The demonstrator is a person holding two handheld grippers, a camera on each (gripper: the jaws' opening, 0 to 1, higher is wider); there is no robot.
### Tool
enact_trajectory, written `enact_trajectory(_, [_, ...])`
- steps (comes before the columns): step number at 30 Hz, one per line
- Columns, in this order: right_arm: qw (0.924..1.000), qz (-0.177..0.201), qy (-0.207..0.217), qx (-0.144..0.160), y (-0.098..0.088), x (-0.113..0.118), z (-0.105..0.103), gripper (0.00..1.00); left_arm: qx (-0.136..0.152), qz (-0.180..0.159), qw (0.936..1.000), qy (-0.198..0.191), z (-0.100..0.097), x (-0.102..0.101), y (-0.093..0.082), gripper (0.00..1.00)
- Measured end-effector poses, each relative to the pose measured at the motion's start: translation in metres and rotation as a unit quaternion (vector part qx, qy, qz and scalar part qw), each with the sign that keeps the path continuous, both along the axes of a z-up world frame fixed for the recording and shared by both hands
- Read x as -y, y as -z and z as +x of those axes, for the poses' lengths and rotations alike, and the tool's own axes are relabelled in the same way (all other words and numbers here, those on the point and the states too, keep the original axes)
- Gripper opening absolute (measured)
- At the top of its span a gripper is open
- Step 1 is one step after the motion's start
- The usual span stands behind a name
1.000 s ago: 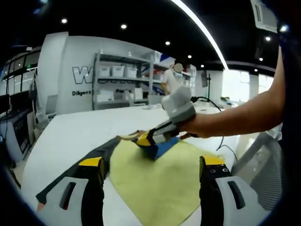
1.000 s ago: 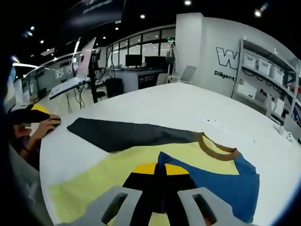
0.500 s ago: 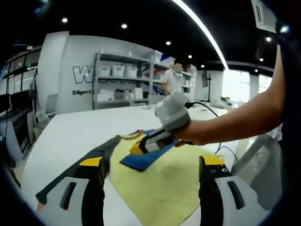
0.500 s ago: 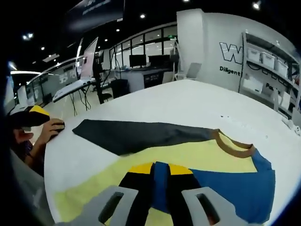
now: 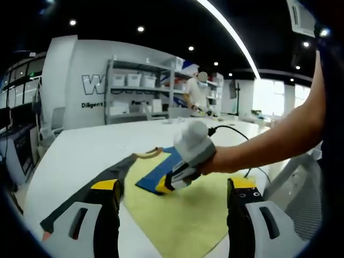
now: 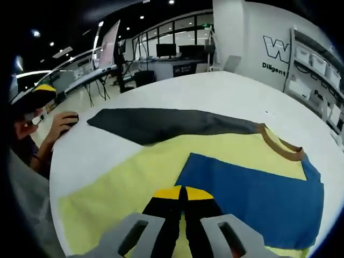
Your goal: Fold the garment on the visible template until the final outline fits inside the template.
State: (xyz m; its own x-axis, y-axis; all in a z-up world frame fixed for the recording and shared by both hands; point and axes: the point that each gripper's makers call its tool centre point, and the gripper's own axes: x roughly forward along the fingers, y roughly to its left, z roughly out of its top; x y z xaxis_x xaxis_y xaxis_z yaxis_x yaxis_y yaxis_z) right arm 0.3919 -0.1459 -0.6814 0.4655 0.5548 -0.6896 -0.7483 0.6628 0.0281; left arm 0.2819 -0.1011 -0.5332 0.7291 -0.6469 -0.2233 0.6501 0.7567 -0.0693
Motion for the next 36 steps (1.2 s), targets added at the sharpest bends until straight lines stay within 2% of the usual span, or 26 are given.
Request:
enact_trajectory(1, [0.9996,0.019,0.001,0.019,-0.007,-0.003,0.003,0.00,0.000,0.000,1.0000,0.000,0.000,0.000,0.000,0.77])
enact_trajectory(4, [0.9999,0.009,0.000,0.006,-0.008,-0.001,0.001,0.00,-0.001,0.001,1.0000,0.001,0.000,0.000,0.001,0.76])
enact_trajectory(5, [0.9994,0.012,0.005,0.033,-0.015,0.000,0.007,0.00,-0.001,0.001,1.0000,0.002,0.000,0.000,0.001,0.76])
enact_trajectory(6, [0.9991,0.012,0.011,0.040,-0.018,0.003,0.010,0.00,-0.002,0.001,1.0000,0.002,0.000,0.001,0.001,0.76])
enact_trajectory(7, [0.9994,0.012,0.010,0.031,-0.016,0.003,0.008,0.00,-0.002,0.001,1.0000,0.002,0.000,0.001,0.001,0.76])
enact_trajectory(8, [0.9999,0.007,0.001,0.007,-0.008,0.002,0.001,0.00,-0.002,0.002,1.0000,0.003,0.000,0.001,0.001,0.76])
enact_trajectory(9, [0.9999,-0.010,-0.010,-0.007,0.000,0.003,-0.005,0.00,-0.003,0.002,1.0000,0.003,0.000,0.001,0.002,0.76])
enact_trajectory(10, [0.9994,0.002,-0.023,0.026,-0.007,0.000,0.003,0.00,-0.003,0.002,1.0000,0.004,0.000,0.001,0.002,0.76])
enact_trajectory(12, [1.0000,0.002,-0.003,0.005,-0.004,0.001,0.002,0.00,-0.003,0.003,1.0000,0.005,0.000,0.002,0.002,0.76])
enact_trajectory(14, [0.9991,0.010,0.007,0.041,-0.013,0.002,0.009,0.00,-0.002,0.003,1.0000,0.005,-0.001,0.002,0.001,0.76])
enact_trajectory(16, [0.9997,0.005,0.004,0.023,-0.007,0.002,0.005,0.00,-0.002,0.002,1.0000,0.003,0.000,0.001,0.001,0.76])
enact_trajectory(17, [0.9999,-0.012,-0.006,-0.002,0.004,0.004,-0.004,0.00,-0.002,0.001,1.0000,0.002,0.000,0.001,0.001,0.77])
enact_trajectory(18, [0.9989,0.012,-0.023,0.040,-0.007,-0.003,0.006,0.00,-0.001,0.001,1.0000,0.002,0.000,0.001,0.001,0.77])
enact_trajectory(19, [0.9999,0.003,-0.001,0.013,-0.003,0.003,0.002,0.00,-0.001,0.001,1.0000,0.002,0.000,0.001,0.001,0.77])
enact_trajectory(20, [0.9999,0.005,0.000,0.011,-0.003,0.002,0.004,0.00,-0.002,0.001,1.0000,0.002,0.000,0.001,0.001,0.77])
enact_trajectory(22, [0.9985,0.023,0.009,0.048,-0.016,0.002,0.012,0.00,-0.001,0.002,1.0000,0.002,0.000,0.001,0.001,0.77])
enact_trajectory(23, [0.9980,0.032,0.013,0.052,-0.020,0.002,0.012,0.01,-0.002,0.001,1.0000,0.002,0.000,0.001,0.001,0.77])
enact_trajectory(25, [0.9974,0.030,0.016,0.064,-0.026,0.005,0.014,0.04,-0.002,0.002,1.0000,0.003,0.000,0.002,0.001,0.77])
enact_trajectory(26, [0.9957,0.036,0.018,0.084,-0.033,0.006,0.018,0.07,-0.003,0.003,1.0000,0.004,0.000,0.002,0.002,0.77])
enact_trajectory(30, [0.9951,0.041,0.027,0.086,-0.037,0.009,0.019,0.12,-0.004,0.005,0.9999,0.008,-0.001,0.004,0.003,0.77])
enact_trajectory(36, [0.9917,0.052,0.049,0.107,-0.044,0.014,0.024,0.32,-0.005,0.005,0.9999,0.010,-0.002,0.005,0.003,0.77])
